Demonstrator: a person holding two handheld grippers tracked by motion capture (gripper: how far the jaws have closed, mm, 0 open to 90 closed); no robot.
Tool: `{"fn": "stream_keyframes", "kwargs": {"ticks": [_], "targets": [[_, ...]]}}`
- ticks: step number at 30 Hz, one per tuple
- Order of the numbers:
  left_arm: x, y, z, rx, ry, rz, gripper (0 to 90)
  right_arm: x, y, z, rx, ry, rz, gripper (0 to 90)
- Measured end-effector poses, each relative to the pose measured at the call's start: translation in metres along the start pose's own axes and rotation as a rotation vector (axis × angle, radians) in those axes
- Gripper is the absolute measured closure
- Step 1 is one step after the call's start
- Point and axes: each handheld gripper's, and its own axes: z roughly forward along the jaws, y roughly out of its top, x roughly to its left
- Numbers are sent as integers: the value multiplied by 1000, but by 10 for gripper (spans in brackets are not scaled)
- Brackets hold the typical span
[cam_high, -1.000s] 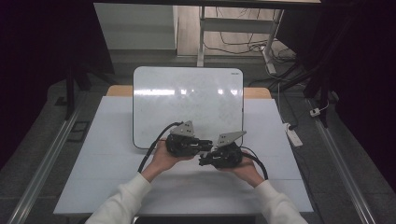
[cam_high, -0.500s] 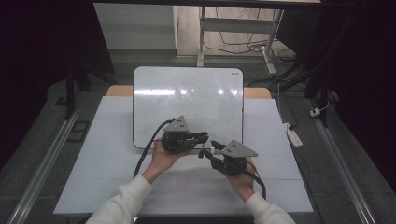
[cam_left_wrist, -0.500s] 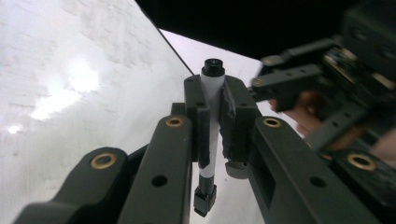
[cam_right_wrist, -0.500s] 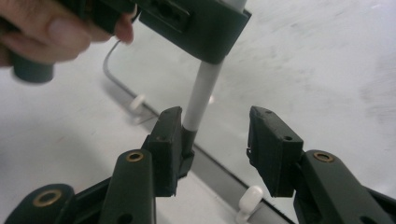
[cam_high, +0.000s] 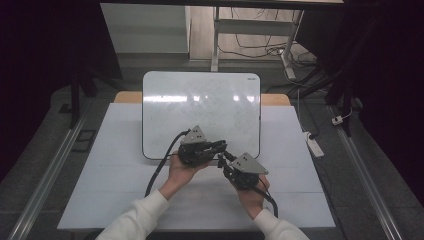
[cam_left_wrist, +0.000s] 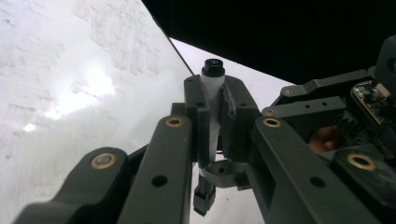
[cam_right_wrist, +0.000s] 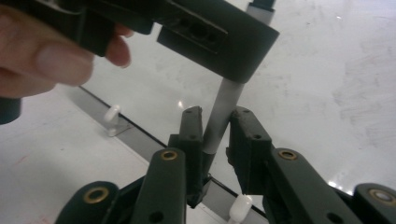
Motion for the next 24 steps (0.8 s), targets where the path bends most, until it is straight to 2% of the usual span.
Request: {"fn": "stream_keyframes", "kwargs": {"ticks": [4, 8, 12, 15, 20, 24], "targets": [[0, 0, -1, -10, -3, -5, 816, -4, 2, -1, 5, -19, 11, 800], [0, -1, -3, -17, -9, -6, 800, -8, 3, -2, 4, -25, -13, 812], [1, -2, -15, -16, 15, 24, 605, -12, 6, -4, -5, -21, -10, 812], [7, -7, -35, 1, 62, 42, 531, -25, 12, -7, -20, -24, 29, 812], [22, -27, -71, 48, 125, 5, 445, -56, 26, -8, -37, -25, 121, 812], [27, -48, -96, 86, 159, -12, 419, -84, 44, -4, -55, -32, 208, 812]]}}
